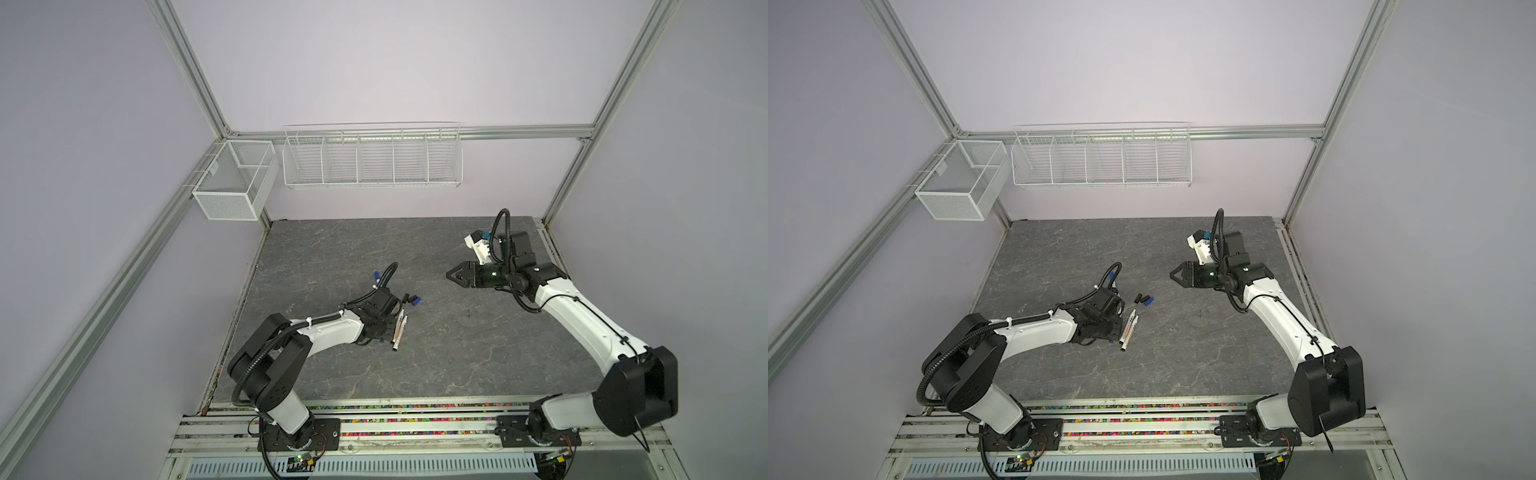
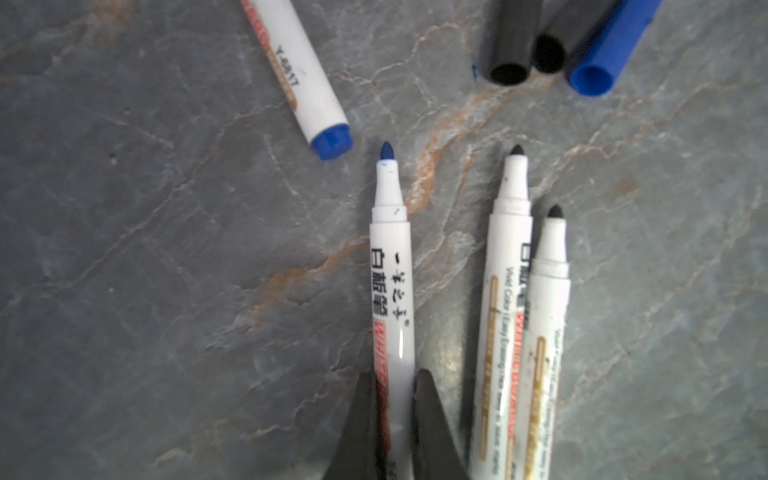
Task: Insert the pens into the pen caps
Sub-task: 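Grasp the blue-tipped uncapped white marker with the left gripper, then lift the marker upright with the left gripper while the right gripper approaches it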
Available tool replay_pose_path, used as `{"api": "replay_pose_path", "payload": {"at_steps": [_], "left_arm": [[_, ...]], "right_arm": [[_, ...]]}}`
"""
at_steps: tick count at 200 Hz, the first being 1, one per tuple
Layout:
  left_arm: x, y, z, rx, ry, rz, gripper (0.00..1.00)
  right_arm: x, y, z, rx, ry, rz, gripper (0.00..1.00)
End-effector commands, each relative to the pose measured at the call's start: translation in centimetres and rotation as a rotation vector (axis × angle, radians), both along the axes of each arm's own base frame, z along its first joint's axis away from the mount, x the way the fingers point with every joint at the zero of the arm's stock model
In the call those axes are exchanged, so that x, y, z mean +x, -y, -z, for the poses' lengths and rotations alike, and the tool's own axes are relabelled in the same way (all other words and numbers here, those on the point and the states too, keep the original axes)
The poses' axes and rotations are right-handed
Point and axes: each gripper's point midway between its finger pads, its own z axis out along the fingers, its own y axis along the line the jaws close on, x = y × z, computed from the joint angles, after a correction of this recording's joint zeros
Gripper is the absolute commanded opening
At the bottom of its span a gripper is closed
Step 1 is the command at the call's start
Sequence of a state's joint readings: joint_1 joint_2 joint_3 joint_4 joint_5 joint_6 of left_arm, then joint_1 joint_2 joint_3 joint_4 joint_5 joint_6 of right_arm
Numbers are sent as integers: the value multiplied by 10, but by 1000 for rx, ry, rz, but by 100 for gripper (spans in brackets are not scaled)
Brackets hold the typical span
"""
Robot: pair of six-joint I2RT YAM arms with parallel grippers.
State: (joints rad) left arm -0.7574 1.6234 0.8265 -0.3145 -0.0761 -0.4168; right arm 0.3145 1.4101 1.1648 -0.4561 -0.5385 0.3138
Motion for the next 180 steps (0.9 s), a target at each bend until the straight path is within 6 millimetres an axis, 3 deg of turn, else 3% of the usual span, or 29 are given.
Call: {"api": "replay_pose_path", "payload": {"at_steps": [1, 24, 47, 69, 91, 127, 180], "left_arm": [[-17, -1, 5, -15, -65, 32, 1], [-11, 11, -20, -81, -18, 60, 0], [2, 18, -61, -148, 102, 71, 0], [7, 28, -107, -279, 235, 101, 0], [4, 42, -137, -412, 315, 155, 0], [-1, 50, -171, -559, 408, 183, 0], [-4, 49, -194, -620, 481, 201, 0]], "right_arm": [[-6, 5, -1, -15, 15, -6, 55], [-7, 7, -2, -21, 23, -4, 55], [-9, 1, -7, -7, 33, -28, 55], [-19, -23, -10, 19, 44, -106, 56], [-31, -55, -15, 35, 64, -206, 58], [-34, -95, -13, 42, 53, -281, 59], [-15, -117, 0, 49, 8, -309, 58]]}}
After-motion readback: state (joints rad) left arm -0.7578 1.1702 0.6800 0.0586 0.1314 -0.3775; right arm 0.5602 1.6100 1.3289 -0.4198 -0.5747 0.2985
